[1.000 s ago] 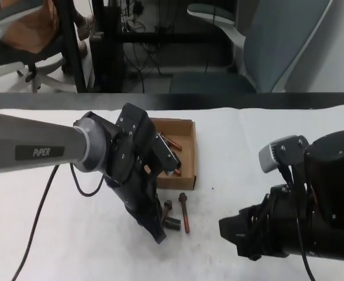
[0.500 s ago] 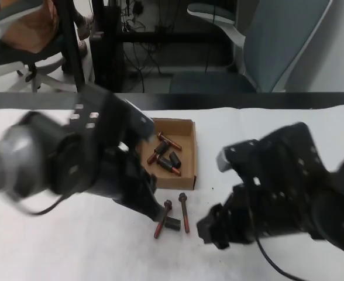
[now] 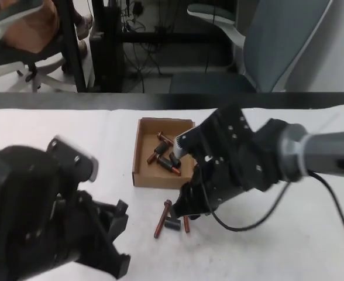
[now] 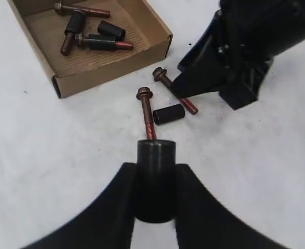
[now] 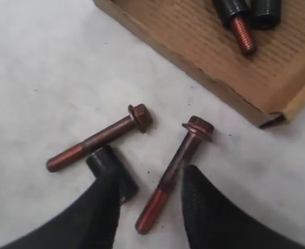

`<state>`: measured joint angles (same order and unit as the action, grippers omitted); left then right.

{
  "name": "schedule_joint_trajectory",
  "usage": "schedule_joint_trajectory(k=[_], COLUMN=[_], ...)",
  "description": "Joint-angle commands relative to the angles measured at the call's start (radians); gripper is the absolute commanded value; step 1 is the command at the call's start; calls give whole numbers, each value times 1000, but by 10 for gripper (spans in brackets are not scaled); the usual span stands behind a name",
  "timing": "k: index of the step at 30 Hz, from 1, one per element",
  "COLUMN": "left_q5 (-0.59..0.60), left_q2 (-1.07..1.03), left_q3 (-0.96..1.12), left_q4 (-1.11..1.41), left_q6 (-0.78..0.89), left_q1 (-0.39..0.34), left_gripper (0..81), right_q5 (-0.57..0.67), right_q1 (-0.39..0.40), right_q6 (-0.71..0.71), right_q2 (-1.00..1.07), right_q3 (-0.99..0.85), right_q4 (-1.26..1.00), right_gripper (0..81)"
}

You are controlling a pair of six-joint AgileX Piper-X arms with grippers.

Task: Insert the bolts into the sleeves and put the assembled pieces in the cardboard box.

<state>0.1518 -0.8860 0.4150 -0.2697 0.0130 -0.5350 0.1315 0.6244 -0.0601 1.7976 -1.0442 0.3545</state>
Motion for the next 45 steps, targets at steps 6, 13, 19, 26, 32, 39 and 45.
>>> schedule_joint_trajectory(k=[6, 13, 19, 26, 32, 39, 45], left_q5=[0, 0, 58, -26, -98, -98, -89], left_q2=[77, 77, 77, 77, 3, -200, -310], left_q3=[-15, -17, -101, -380, -415, -403, -404], left_q4=[31, 58, 270, 760, 935, 1111, 1318], left_q6=[10, 7, 30, 233, 235, 227, 256], left_q1=[2, 2, -1, -66, -154, -196, -196], left_gripper=[18, 18, 18, 18, 18, 18, 18], right_q5=[-69, -74, -65, 31, 84, 36, 23], right_q1=[-28, -42, -39, 2, 113, 256, 282], right_q6=[42, 76, 88, 14, -142, -244, -227], right_q2=[155, 187, 51, -316, -529, -524, -524], right_q3=[-177, -256, -202, 87, 435, 568, 565], right_q4=[123, 219, 214, -183, -767, -1079, -1084], right_gripper=[365, 6, 6, 6, 6, 6, 6])
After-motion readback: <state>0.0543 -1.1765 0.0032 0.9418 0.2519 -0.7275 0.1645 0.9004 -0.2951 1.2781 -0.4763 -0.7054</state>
